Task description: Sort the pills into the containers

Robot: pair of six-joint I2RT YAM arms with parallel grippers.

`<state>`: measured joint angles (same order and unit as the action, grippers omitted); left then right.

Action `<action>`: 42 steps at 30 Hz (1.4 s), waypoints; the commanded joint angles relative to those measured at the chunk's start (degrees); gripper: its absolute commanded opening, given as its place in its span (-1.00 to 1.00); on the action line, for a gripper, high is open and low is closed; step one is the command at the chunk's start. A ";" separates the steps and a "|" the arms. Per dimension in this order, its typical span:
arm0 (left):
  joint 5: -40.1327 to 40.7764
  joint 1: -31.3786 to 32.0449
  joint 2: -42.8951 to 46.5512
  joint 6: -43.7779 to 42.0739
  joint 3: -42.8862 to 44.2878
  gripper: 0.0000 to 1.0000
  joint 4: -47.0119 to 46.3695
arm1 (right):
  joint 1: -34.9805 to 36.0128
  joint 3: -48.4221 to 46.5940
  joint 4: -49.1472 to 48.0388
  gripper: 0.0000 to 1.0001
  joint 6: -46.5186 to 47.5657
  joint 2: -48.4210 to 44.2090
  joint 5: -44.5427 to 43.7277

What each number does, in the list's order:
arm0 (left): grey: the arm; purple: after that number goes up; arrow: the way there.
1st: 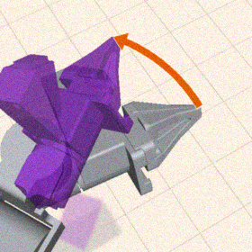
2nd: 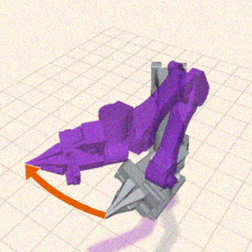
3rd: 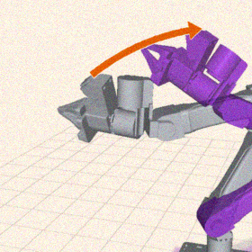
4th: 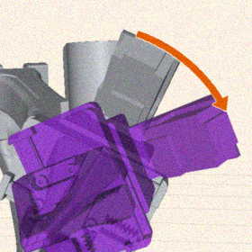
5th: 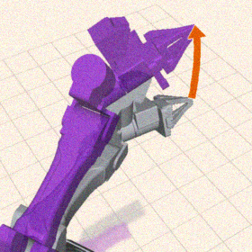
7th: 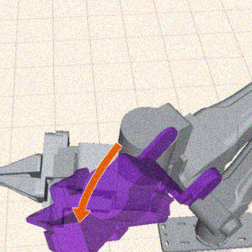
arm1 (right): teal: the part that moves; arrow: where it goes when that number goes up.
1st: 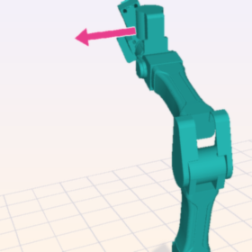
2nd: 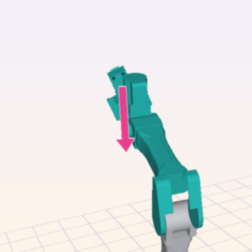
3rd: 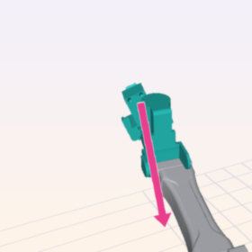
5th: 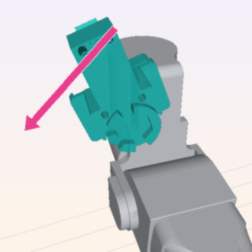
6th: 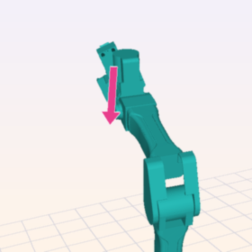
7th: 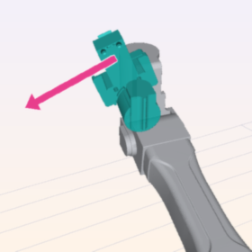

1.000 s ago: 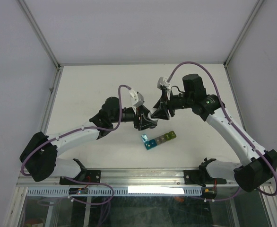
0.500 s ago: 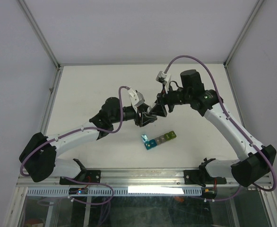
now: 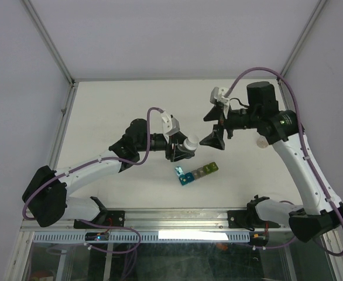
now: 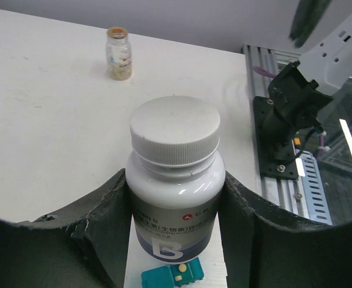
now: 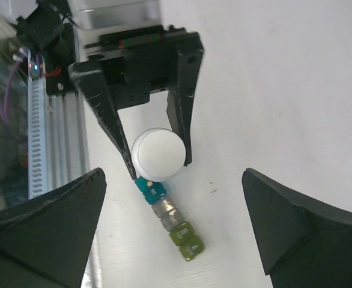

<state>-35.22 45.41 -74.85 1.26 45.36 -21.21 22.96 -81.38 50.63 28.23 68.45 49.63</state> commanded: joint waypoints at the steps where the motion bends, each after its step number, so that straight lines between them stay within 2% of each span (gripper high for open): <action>1: -10.56 0.12 2.03 -1.30 3.99 -1.00 2.86 | -0.01 -4.89 13.51 0.98 27.01 -3.98 7.15; 3: -12.79 0.14 1.79 -1.28 4.73 -1.00 4.06 | 0.52 -6.13 18.94 0.97 34.41 -2.56 9.25; 6: -15.03 0.12 1.58 -0.88 5.36 -1.00 4.25 | 2.59 -8.98 25.00 0.97 38.44 1.40 9.39; 13: -17.18 0.15 0.90 -0.64 6.18 -1.00 4.76 | 7.41 -8.60 22.17 0.83 34.98 3.63 7.29; 19: -18.11 0.15 0.23 -0.64 6.65 -1.00 4.77 | 9.49 -8.86 22.29 0.53 33.48 5.93 4.79; 28: -19.04 0.13 -0.02 -0.60 6.92 -1.00 4.95 | 10.30 -8.47 21.14 0.37 32.16 6.76 3.99; 39: -20.15 0.12 -0.06 -1.03 7.02 -1.00 6.17 | 10.89 -9.38 22.60 -0.20 33.39 7.08 4.16; 42: -21.37 0.12 -0.16 -1.49 7.39 -1.00 7.13 | 10.89 -11.34 25.88 -0.23 36.59 7.80 4.78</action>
<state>-53.34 45.41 -75.11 0.95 49.82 -14.24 33.47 -89.21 73.56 61.65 75.68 53.19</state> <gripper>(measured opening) 0.513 0.441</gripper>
